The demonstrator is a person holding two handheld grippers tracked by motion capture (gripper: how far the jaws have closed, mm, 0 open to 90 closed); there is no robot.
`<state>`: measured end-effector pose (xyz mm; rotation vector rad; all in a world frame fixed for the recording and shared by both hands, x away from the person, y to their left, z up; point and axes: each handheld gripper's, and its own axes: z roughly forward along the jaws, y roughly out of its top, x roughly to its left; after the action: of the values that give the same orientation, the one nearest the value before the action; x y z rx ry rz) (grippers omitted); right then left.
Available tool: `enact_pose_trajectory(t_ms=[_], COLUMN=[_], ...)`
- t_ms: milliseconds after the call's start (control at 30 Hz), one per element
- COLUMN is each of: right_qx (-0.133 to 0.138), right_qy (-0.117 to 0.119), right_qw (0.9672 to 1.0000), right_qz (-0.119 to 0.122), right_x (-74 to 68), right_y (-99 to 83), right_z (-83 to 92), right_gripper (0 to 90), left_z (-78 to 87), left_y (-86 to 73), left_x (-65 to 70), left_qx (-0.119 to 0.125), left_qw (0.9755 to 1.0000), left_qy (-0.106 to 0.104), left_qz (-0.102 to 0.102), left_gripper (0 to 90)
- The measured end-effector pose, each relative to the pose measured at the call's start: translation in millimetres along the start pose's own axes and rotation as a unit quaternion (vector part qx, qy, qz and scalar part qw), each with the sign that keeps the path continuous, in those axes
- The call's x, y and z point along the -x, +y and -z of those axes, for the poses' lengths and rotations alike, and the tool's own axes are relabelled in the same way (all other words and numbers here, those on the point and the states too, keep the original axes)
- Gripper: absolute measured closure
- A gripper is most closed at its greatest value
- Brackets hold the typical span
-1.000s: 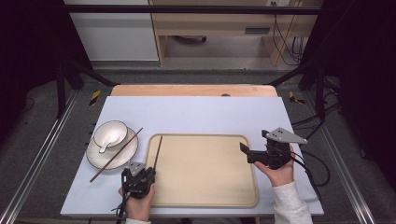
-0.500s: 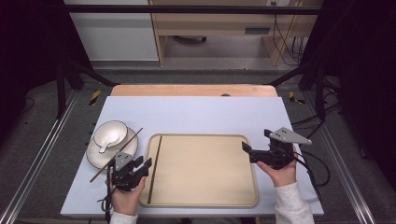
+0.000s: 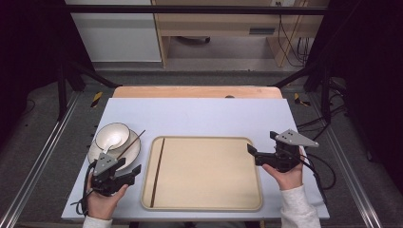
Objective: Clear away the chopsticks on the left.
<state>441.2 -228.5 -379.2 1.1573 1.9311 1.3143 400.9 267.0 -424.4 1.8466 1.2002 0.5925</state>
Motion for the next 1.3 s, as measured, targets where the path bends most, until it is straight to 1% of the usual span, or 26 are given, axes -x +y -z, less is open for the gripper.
enact_pose_trajectory(t_ms=[33,100,167,200,233,300,400,433,467,533,567,600,700,900,933,967,1033,1067,1100,1167,1267,1300], right_qx=[-0.001,-0.005,-0.006,-0.007,-0.007,-0.007,-0.007,-0.007,-0.007,-0.008,-0.01,-0.011,-0.012,-0.013,-0.014,-0.014,-0.014,-0.015,-0.015,-0.016,-0.017,-0.018], right_qy=[0.0,0.001,0.003,0.002,0.002,0.003,0.002,0.002,0.003,0.003,0.004,0.003,0.004,0.004,0.004,0.004,0.004,0.005,0.004,0.004,0.005,0.005], right_qw=[1.0,1.0,1.0,1.0,1.0,1.0,1.0,1.0,1.0,0.9999,0.9999,0.9999,0.9999,0.9999,0.9999,0.9999,0.9999,0.9998,0.9998,0.9998,0.9998,0.9998], right_qz=[0.002,0.003,0.003,0.003,0.004,0.004,0.004,0.004,0.004,0.005,0.005,0.005,0.007,0.006,0.008,0.007,0.008,0.008,0.008,0.009,0.009,0.009], right_x=[-0.2,-0.9,-1.3,-1.5,-1.6,-1.8,-1.6,-1.7,-1.8,-2.0,-2.3,-2.6,-2.9,-3.1,-3.0,-3.1,-3.4,-3.6,-3.7,-3.7,-3.8,-3.9], right_y=[-0.2,-0.8,-1.1,-1.2,-1.3,-1.3,-1.3,-1.4,-1.4,-1.6,-1.8,-1.9,-2.3,-2.3,-2.5,-2.6,-2.8,-2.9,-3.0,-3.1,-3.3,-3.4], right_z=[-0.6,-1.9,-2.4,-2.9,-3.1,-3.2,-3.1,-3.2,-3.3,-4.0,-4.6,-5.0,-6.0,-6.8,-6.9,-7.4,-8.1,-8.5,-8.7,-9.0,-9.2,-9.4], right_gripper=[6.2,6.2,6.2,6.2,6.2,6.2,6.2,6.2,6.2,6.2,6.2,6.2,6.2,6.2,6.2,6.2,6.2,6.2,6.2,6.2,6.2,6.2], left_z=[-0.7,-1.2,-0.9,-0.1,1.4,4.5,6.1,6.0,4.9,2.0,0.0,-2.2,-8.1,-12.2,-13.2,-13.3,-15.5,-15.9,-17.3,-19.2,-21.8,-22.4], left_y=[-1.3,-3.2,-4.6,-4.9,-6.0,-7.8,-11.2,-12.4,-13.7,-15.3,-15.9,-16.2,-16.6,-16.5,-16.9,-16.9,-17.4,-17.3,-17.4,-17.1,-16.9,-16.9], left_x=[-3.1,-7.8,-14.4,-16.5,-19.8,-25.6,-35.1,-38.6,-41.3,-48.5,-50.1,-53.9,-62.1,-70.2,-70.9,-72.3,-73.1,-73.8,-73.6,-74.0,-74.5,-74.3], left_qx=[-0.003,-0.011,-0.013,-0.018,-0.017,-0.017,-0.025,-0.03,-0.03,-0.041,-0.04,-0.048,-0.058,-0.069,-0.068,-0.073,-0.075,-0.079,-0.078,-0.079,-0.088,-0.086], left_qw=[1.0,0.9999,0.9996,0.9994,0.9992,0.9992,0.9985,0.9982,0.9981,0.9972,0.997,0.9964,0.9955,0.9955,0.9958,0.9956,0.9957,0.9954,0.9953,0.9955,0.9949,0.9951], left_qy=[0.006,0.01,0.023,0.029,0.036,0.036,0.048,0.051,0.053,0.063,0.067,0.069,0.075,0.065,0.061,0.059,0.054,0.054,0.057,0.054,0.049,0.049], left_qz=[0.0,0.0,0.001,-0.003,-0.003,0.003,0.008,0.006,0.01,0.0,0.001,-0.003,-0.008,-0.001,0.006,0.001,0.005,0.001,0.003,0.005,0.0,0.0], left_gripper=[32.2,31.4,31.4,31.4,31.5,31.5,31.7,31.9,32.5,33.6,34.6,35.5,41.5,57.3,60.4,62.4,65.6,67.2,68.7,72.4,77.8,78.7])
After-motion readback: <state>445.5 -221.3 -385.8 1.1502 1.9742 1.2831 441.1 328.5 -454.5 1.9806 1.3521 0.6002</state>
